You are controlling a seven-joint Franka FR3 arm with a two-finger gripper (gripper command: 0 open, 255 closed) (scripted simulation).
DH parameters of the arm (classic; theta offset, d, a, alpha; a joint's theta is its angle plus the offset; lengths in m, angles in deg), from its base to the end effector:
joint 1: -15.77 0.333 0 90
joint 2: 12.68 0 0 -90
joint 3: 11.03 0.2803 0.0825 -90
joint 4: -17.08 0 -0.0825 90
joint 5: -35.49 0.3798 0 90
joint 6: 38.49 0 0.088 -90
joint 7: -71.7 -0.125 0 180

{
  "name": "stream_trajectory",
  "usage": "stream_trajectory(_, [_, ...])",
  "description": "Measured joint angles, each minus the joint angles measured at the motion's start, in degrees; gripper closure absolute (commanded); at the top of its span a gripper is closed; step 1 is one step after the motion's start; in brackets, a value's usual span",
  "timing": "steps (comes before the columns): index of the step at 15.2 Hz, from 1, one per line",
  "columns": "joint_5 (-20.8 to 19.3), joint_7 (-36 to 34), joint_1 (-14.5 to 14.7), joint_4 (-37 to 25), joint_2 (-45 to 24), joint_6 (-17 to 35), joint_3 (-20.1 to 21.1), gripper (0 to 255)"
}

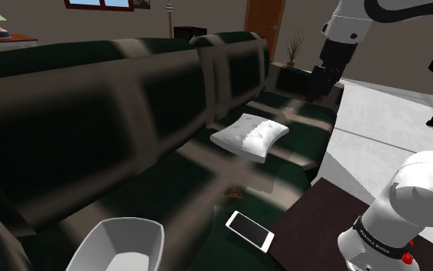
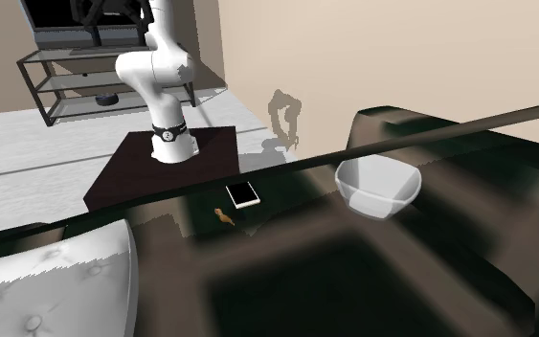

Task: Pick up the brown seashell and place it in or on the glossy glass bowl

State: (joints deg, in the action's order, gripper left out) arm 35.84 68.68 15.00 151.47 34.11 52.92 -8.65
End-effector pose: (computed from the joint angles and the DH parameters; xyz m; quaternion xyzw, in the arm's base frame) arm 0.3243 0.0126 0.5642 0.9992 -0.0183 0.0334 0.0109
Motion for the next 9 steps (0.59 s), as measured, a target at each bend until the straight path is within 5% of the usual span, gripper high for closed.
stream_trajectory(9, [1.78,6.23,3.38,10.95,-2.99,14.62,-1.27,0])
